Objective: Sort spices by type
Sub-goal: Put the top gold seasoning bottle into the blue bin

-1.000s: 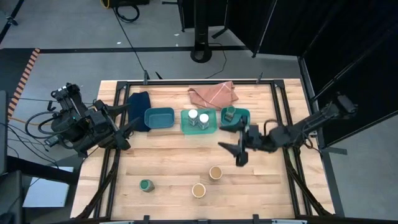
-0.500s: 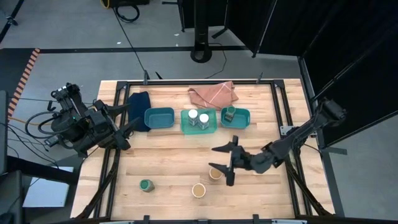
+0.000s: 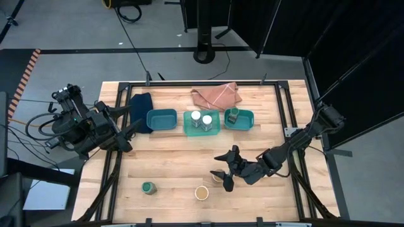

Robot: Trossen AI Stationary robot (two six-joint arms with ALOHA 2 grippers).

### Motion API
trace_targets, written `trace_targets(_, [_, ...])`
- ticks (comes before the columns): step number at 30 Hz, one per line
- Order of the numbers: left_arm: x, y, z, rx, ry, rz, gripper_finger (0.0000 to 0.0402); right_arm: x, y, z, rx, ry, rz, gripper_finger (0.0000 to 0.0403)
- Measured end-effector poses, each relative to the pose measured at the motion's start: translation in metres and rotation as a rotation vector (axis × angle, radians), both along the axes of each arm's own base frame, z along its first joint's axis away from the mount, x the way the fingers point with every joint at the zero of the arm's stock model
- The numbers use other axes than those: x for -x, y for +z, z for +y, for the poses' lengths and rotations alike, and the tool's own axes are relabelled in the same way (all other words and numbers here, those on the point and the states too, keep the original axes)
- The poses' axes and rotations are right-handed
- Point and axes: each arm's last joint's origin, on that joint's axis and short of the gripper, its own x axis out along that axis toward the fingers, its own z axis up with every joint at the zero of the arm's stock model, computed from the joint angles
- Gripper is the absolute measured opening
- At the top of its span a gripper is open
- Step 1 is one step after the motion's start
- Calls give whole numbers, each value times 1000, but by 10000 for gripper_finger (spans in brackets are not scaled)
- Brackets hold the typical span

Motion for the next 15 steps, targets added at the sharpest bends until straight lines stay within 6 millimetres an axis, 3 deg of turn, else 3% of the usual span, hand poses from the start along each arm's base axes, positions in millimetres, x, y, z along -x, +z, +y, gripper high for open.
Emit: trace_targets(15, [0,-1,0,-8,0,6,308,6,-9,0,-37,11,94,310])
